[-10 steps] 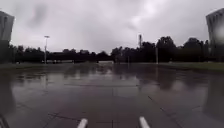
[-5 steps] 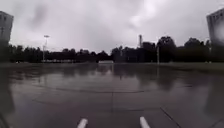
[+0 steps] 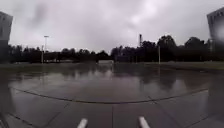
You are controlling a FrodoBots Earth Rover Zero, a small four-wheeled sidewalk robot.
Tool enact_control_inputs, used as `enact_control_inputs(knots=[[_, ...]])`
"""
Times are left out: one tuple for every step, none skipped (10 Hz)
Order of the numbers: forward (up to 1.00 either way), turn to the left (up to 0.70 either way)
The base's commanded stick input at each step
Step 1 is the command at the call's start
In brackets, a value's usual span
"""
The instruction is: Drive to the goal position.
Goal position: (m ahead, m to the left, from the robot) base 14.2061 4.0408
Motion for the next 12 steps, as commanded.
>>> enact_control_inputs(knots=[[1.0, 0.02], [1.0, 0.02], [1.0, 0.02], [1.0, 0.02], [1.0, 0.02], [1.0, 0.02], [1.0, 0.02], [1.0, 0.02], [1.0, 0.02], [1.0, 0.02], [1.0, 0.02], [1.0, 0.02]])
